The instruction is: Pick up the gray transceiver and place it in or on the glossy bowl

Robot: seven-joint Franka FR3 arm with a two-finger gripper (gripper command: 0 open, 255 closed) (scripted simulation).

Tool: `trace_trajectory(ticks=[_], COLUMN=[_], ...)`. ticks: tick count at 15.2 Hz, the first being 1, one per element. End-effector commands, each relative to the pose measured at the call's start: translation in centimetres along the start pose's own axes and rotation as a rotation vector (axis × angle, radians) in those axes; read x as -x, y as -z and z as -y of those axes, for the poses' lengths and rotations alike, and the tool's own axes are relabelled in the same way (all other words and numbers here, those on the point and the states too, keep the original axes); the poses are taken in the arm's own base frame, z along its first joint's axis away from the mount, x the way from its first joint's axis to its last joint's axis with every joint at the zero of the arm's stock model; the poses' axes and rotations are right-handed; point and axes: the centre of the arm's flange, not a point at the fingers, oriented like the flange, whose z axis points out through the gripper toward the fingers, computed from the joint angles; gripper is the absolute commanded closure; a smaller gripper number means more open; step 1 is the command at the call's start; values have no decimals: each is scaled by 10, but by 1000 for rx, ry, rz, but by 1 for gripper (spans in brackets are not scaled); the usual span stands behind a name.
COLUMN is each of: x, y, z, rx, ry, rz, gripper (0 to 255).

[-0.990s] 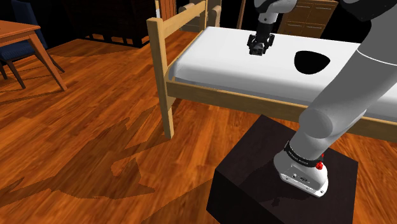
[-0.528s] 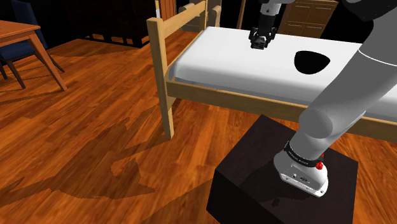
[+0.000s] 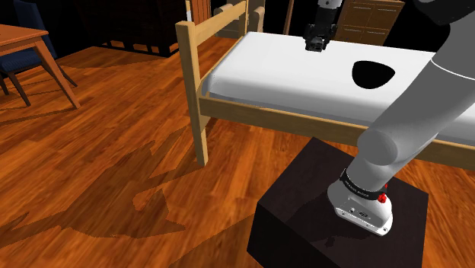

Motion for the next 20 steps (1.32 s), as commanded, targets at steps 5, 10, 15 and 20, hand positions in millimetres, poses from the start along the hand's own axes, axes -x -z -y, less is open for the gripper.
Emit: trace_trajectory(ticks=[5, 10, 15, 20], x=[27, 50, 73, 96], y=[-1, -2, -2, -3], z=[-73, -135, -197, -259], rx=[0, 0, 0, 0], ry=[0, 0, 0, 0], rz=[0, 0, 0, 0], gripper=[255, 255, 255, 255])
